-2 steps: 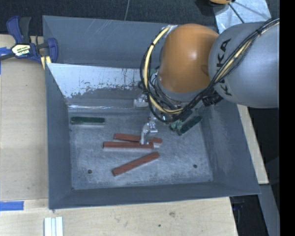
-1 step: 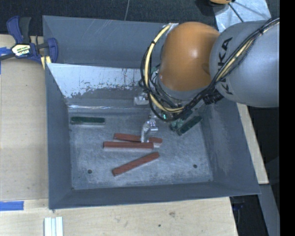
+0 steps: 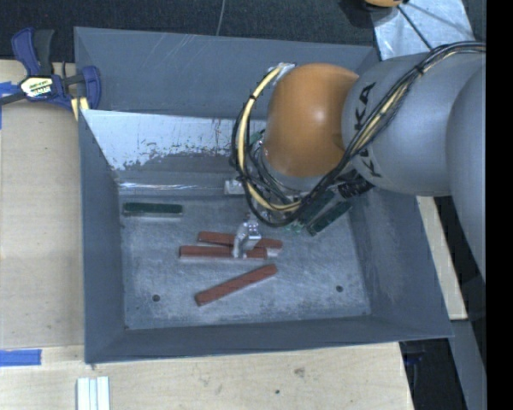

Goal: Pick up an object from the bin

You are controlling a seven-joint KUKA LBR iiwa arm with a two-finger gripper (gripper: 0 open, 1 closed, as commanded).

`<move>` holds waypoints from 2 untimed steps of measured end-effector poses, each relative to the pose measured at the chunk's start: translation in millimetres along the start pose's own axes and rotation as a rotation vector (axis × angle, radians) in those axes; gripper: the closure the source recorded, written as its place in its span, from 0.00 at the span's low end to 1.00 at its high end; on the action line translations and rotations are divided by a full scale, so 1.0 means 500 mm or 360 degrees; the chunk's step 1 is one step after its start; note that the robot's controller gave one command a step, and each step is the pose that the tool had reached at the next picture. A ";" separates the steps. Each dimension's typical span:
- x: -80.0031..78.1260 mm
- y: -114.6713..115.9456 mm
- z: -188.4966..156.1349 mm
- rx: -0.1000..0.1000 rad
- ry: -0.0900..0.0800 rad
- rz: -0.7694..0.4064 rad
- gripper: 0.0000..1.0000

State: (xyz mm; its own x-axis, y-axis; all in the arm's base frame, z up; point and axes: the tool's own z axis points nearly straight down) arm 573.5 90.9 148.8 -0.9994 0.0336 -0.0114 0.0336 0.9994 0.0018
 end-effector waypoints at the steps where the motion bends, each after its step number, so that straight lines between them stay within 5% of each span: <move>1: 0.057 -0.010 0.140 -0.0010 -0.0019 -0.0075 1.00; 2: 0.057 -0.010 0.140 -0.0010 -0.0019 -0.0074 1.00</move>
Offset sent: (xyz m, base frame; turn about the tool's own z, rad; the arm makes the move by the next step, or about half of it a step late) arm 0.0000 0.0000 0.0000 0.0000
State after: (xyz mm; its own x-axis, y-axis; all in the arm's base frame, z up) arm 545.7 87.1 78.3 -0.9996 -0.0130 -0.0232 -0.0132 0.9999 0.0075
